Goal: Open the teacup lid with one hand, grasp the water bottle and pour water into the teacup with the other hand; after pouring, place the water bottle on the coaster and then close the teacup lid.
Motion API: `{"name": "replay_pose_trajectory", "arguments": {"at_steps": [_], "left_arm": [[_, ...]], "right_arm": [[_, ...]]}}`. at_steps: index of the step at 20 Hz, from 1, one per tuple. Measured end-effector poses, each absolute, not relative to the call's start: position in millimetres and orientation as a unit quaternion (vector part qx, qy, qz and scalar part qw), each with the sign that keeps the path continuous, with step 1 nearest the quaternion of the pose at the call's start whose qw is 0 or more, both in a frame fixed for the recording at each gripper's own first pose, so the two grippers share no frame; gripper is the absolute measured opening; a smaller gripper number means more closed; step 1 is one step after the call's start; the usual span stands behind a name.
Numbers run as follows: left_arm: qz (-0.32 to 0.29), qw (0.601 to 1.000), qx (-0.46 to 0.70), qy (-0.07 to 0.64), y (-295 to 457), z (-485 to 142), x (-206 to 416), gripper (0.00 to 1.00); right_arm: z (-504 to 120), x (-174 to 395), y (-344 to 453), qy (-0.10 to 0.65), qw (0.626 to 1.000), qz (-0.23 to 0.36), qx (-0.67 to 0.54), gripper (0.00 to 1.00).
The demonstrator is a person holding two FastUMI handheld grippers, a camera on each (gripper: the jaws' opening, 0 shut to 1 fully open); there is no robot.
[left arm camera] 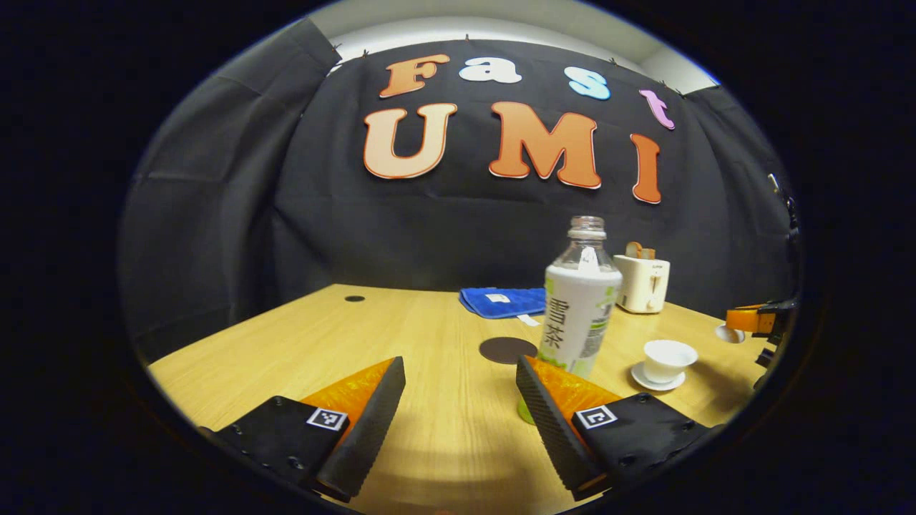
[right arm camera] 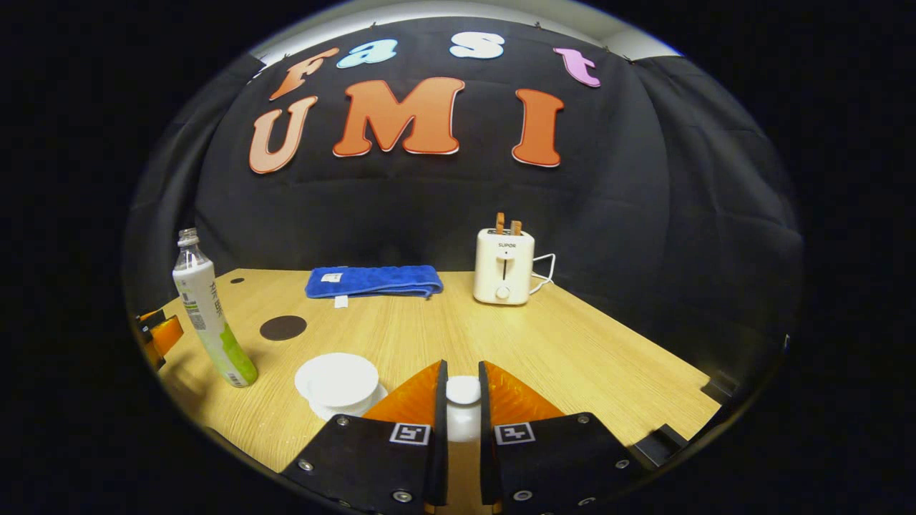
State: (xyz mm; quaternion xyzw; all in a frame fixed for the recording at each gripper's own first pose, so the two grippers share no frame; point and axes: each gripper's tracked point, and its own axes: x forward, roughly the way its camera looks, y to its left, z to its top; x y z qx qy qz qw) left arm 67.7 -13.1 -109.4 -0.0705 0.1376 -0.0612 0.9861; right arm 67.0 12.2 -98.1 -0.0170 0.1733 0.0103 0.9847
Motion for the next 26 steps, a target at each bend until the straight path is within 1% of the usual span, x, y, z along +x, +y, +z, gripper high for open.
{"name": "replay_pose_trajectory", "arguments": {"at_steps": [1,8,11,12,13,16,17,18,20,21,22,23,24,25,26], "left_arm": [[-0.07,0.986,-0.069,0.138,-17.2,-106.1,65.2,1.0],[-0.131,0.977,-0.038,0.163,-62.1,-108.3,66.1,0.99],[-0.146,0.975,-0.024,0.168,-74.6,-113.1,74.7,1.0],[-0.151,0.974,-0.018,0.168,-79.3,-113.7,78.2,0.96],[-0.154,0.974,-0.01,0.168,-82.3,-114.2,82.7,0.99],[-0.162,0.972,0.0,0.172,-90.7,-116.0,92.6,1.0],[-0.165,0.971,0.002,0.173,-93.8,-115.9,95.4,0.97],[-0.166,0.971,0.006,0.172,-95.6,-115.5,98.4,0.99],[-0.167,0.972,0.018,0.166,-99.5,-114.0,103.0,1.0],[-0.167,0.972,0.024,0.162,-100.6,-114.0,106.0,0.92],[-0.168,0.972,0.027,0.16,-102.7,-114.6,109.4,0.89],[-0.172,0.972,0.028,0.158,-104.7,-115.2,108.5,0.72],[-0.174,0.972,0.031,0.157,-105.3,-111.7,108.8,0.7],[-0.176,0.972,0.033,0.154,-106.7,-109.7,110.1,0.65],[-0.178,0.972,0.038,0.147,-106.5,-102.6,111.8,0.65]], "right_arm": [[-100.3,65.6,7.7,0.175,0.984,0.005,-0.015,0.18],[-107.2,61.4,-3.0,0.183,0.983,-0.001,-0.01,0.18],[-108.4,59.7,-8.3,0.185,0.983,-0.007,-0.002,0.18],[-110.4,59.1,-8.8,0.187,0.982,-0.008,-0.002,0.18],[-110.9,58.2,-9.8,0.188,0.982,-0.008,-0.001,0.18],[-113.2,55.8,-11.5,0.191,0.982,-0.007,0.004,0.18],[-113.4,56.1,-12.3,0.191,0.982,-0.008,0.005,0.18],[-113.6,55.7,-13.1,0.192,0.981,-0.008,0.006,0.18],[-114.0,55.9,-14.4,0.192,0.981,-0.008,0.008,0.18],[-113.9,54.9,-15.3,0.192,0.981,-0.009,0.009,0.18],[-113.6,54.8,-16.8,0.192,0.981,-0.009,0.011,0.18],[-114.6,53.9,-17.7,0.193,0.981,-0.01,0.013,0.18],[-114.0,53.5,-17.6,0.193,0.981,-0.01,0.014,0.18],[-115.5,54.8,-16.8,0.193,0.981,-0.01,0.014,0.18],[-115.1,54.7,-17.0,0.193,0.981,-0.01,0.014,0.18]]}}
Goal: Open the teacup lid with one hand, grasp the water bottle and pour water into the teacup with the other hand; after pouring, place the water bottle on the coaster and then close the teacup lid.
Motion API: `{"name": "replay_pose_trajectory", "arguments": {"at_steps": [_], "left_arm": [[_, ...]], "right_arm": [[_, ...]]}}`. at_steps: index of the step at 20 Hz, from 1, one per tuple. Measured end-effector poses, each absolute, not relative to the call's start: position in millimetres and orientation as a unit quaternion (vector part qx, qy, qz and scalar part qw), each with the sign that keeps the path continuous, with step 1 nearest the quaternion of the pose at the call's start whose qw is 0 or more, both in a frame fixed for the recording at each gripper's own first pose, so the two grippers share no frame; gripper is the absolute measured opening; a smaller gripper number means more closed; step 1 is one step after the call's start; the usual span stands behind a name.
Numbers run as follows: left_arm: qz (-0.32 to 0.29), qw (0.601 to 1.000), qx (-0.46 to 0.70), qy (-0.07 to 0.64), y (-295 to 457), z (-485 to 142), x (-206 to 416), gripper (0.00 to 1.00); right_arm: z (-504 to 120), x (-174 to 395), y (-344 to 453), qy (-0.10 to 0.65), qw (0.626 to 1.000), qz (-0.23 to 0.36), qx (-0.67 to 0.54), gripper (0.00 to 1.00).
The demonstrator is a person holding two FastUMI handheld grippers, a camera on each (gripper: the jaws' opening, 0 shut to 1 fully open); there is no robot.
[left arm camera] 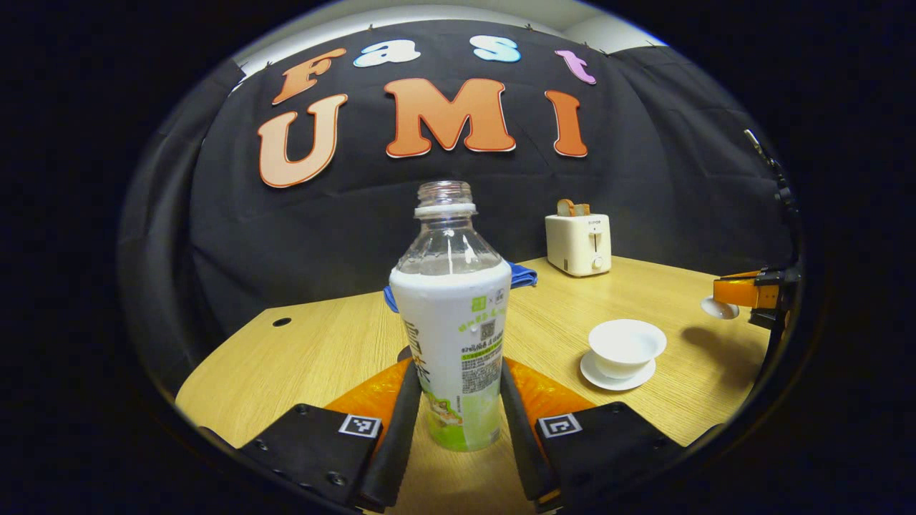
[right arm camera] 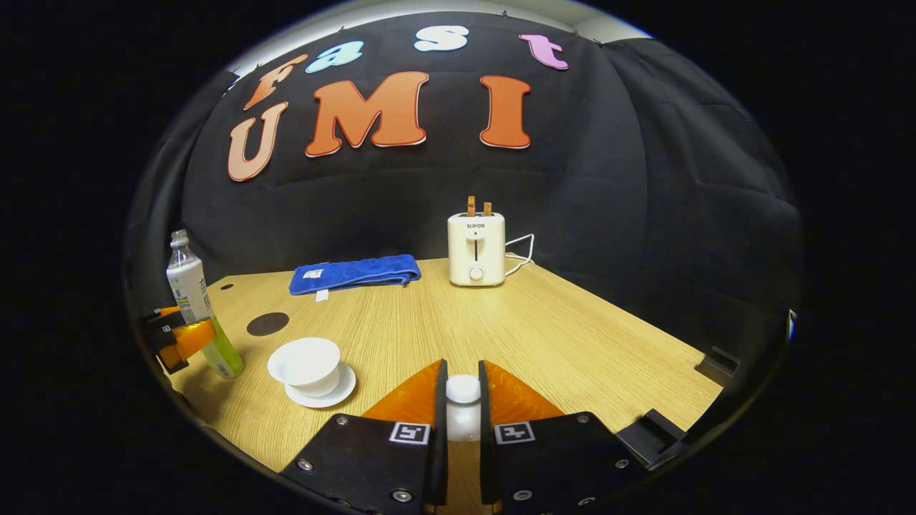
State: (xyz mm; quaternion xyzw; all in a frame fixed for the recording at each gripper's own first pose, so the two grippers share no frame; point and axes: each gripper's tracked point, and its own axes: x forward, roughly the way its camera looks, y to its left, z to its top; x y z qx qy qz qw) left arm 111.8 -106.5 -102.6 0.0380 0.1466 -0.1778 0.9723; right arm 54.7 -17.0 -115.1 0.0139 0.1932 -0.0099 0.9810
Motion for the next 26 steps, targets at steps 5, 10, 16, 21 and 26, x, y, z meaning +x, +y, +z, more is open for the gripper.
{"name": "replay_pose_trajectory", "arguments": {"at_steps": [5,10,16,21,26], "left_arm": [[-0.173,0.969,0.148,0.096,-101.3,-65.1,118.9,0.64],[-0.212,0.932,0.284,0.078,-115.7,-63.9,123.7,0.63],[-0.269,0.844,0.46,0.063,-134.1,-78.7,112.4,0.63],[-0.293,0.78,0.551,0.055,-146.3,-99.7,114.7,0.63],[-0.283,0.731,0.619,0.044,-146.8,-104.8,126.3,0.63]], "right_arm": [[-115.4,53.5,-19.8,0.194,0.981,-0.012,0.019,0.18],[-114.2,52.4,-24.3,0.192,0.981,-0.016,0.022,0.18],[-115.7,51.3,-33.7,0.194,0.98,-0.022,0.028,0.18],[-126.6,52.5,-31.5,0.203,0.978,-0.018,0.037,0.18],[-135.0,52.7,-30.2,0.211,0.977,-0.011,0.042,0.18]]}}
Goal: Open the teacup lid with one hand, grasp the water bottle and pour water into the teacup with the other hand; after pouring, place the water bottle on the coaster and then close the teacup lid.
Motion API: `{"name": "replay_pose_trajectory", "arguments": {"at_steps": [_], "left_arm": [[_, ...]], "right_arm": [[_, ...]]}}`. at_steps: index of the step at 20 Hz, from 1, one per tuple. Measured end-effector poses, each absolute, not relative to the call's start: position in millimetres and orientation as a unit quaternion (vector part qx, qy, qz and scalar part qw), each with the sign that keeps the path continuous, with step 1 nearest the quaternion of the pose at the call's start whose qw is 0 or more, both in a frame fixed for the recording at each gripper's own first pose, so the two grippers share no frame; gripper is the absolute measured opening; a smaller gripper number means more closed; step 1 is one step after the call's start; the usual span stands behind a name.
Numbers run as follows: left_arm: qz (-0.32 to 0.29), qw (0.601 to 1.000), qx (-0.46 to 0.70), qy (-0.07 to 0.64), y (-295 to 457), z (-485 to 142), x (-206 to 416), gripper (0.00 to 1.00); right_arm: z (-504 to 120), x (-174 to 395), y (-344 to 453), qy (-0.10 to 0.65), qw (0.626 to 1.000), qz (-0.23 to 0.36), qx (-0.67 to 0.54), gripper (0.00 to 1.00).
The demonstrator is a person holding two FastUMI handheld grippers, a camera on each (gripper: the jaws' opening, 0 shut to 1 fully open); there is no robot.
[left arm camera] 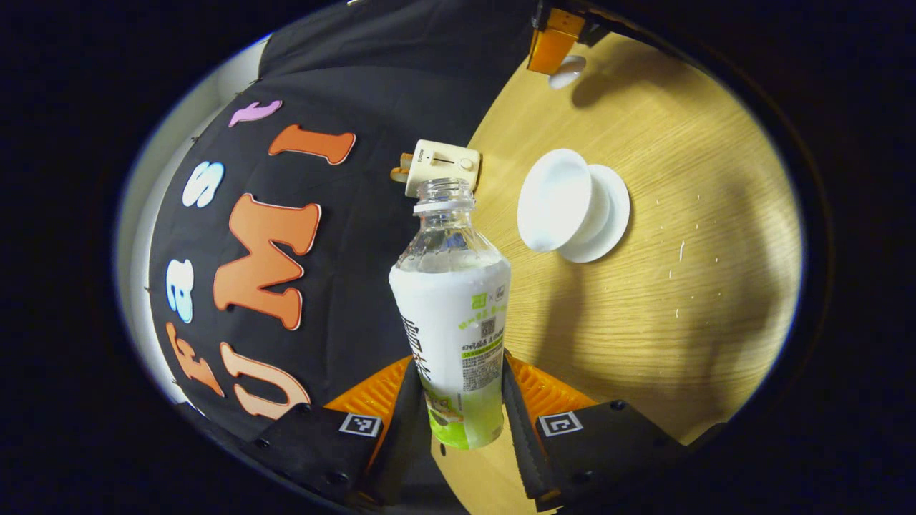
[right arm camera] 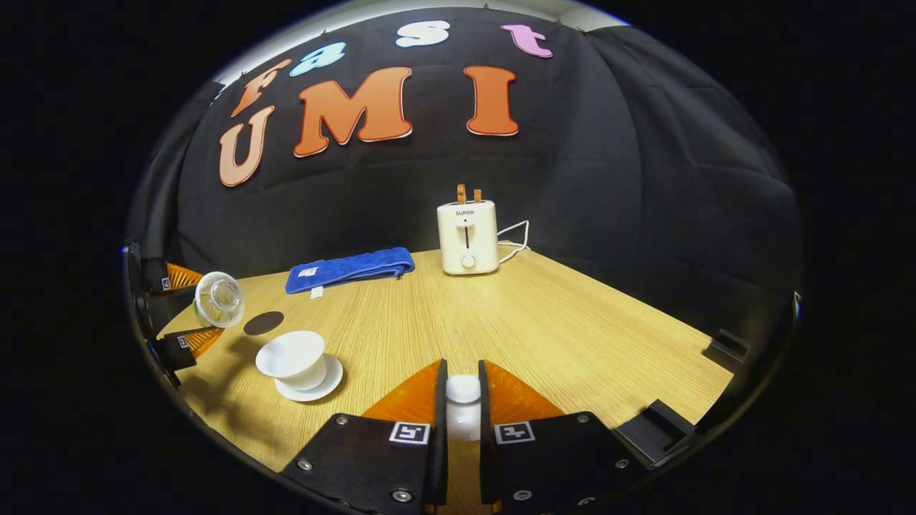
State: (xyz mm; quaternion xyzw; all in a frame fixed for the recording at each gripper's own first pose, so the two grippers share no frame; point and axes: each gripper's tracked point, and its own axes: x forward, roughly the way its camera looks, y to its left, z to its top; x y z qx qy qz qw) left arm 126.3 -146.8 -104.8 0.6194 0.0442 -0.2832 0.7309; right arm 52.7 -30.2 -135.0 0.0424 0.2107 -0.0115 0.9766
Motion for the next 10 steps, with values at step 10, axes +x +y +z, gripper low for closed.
{"name": "replay_pose_trajectory", "arguments": {"at_steps": [10], "left_arm": [[-0.296,0.649,0.7,0.022,-164.2,-110.9,142.8,0.63]], "right_arm": [[-140.7,52.8,-30.6,0.214,0.976,-0.007,0.046,0.18]]}}
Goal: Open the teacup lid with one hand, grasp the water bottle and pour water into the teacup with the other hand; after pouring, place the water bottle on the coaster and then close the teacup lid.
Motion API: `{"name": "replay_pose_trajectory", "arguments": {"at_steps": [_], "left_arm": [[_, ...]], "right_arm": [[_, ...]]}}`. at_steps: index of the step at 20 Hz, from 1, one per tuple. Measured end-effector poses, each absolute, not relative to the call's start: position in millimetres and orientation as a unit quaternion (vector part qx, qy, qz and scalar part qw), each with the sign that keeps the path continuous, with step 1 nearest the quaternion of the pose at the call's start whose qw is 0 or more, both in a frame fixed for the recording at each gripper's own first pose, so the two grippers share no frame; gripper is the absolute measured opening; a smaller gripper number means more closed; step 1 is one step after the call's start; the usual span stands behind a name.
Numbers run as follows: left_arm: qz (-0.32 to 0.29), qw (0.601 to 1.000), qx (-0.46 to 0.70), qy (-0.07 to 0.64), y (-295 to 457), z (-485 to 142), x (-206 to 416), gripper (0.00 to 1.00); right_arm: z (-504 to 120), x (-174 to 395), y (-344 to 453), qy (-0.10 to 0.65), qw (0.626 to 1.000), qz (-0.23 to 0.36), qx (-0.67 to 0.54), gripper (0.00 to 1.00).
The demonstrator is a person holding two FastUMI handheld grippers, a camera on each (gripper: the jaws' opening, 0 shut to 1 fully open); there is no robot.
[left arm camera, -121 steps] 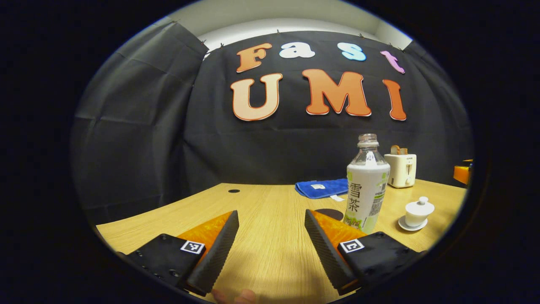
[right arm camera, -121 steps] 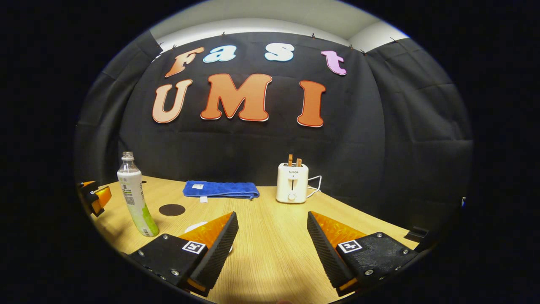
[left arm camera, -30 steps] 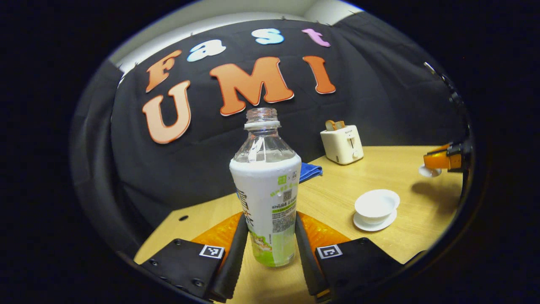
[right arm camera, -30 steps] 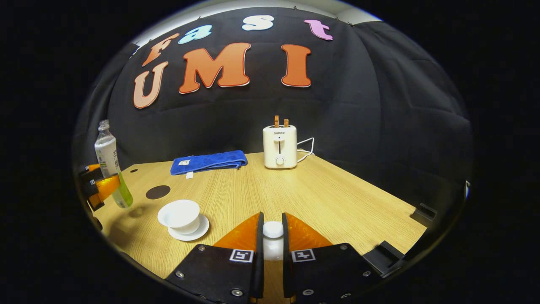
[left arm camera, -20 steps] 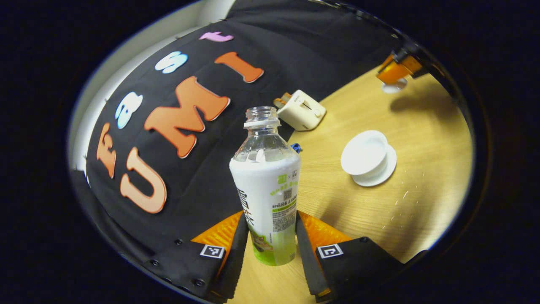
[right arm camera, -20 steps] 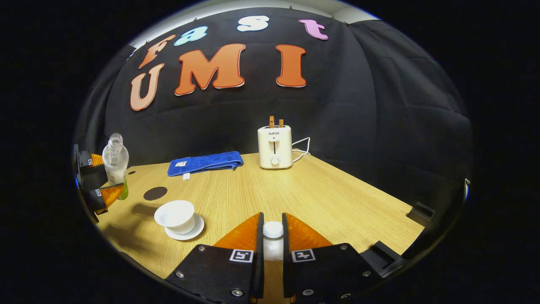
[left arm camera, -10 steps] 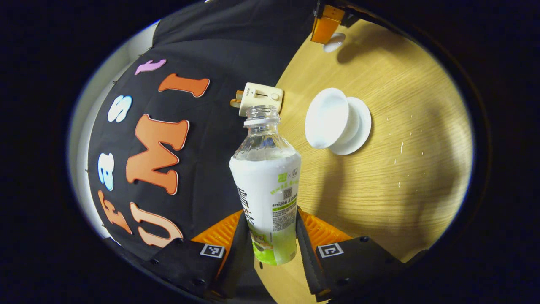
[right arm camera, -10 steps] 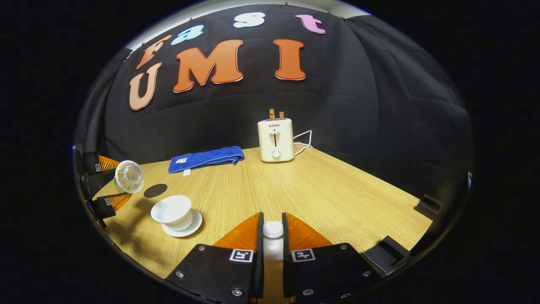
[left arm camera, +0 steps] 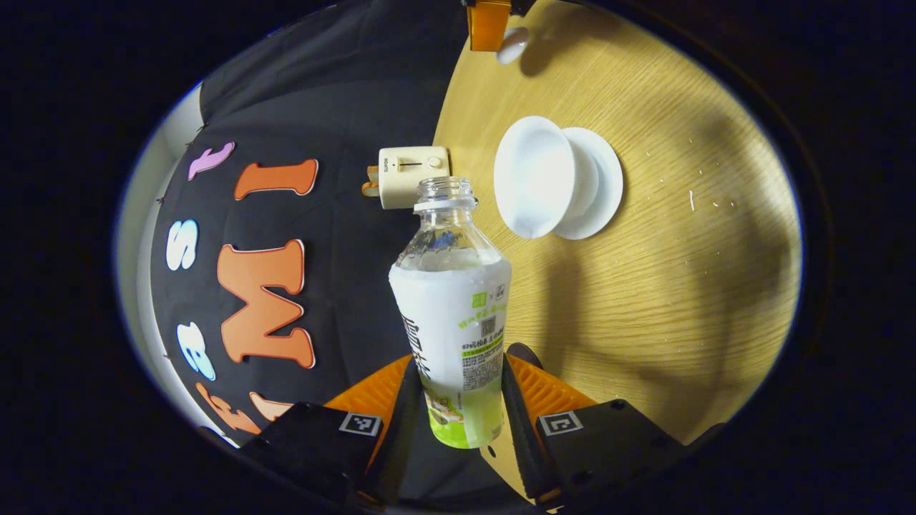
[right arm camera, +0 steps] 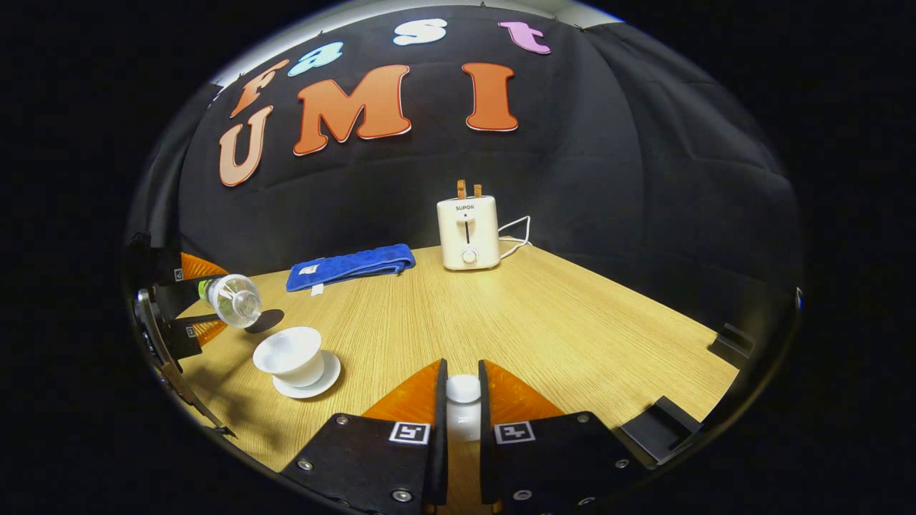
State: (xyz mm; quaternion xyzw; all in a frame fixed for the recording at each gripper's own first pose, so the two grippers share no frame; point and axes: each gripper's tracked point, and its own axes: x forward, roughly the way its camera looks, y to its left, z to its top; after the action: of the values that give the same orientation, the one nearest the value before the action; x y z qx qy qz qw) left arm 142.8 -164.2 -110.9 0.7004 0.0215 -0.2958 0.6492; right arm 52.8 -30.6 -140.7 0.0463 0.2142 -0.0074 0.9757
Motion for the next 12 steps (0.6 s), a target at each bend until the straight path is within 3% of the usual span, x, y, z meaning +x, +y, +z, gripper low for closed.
{"name": "replay_pose_trajectory", "arguments": {"at_steps": [12], "left_arm": [[-0.304,0.543,0.783,-0.016,-179.1,-99.1,145.3,0.65]], "right_arm": [[-139.3,52.4,-31.9,0.209,0.977,-0.004,0.048,0.18]]}}
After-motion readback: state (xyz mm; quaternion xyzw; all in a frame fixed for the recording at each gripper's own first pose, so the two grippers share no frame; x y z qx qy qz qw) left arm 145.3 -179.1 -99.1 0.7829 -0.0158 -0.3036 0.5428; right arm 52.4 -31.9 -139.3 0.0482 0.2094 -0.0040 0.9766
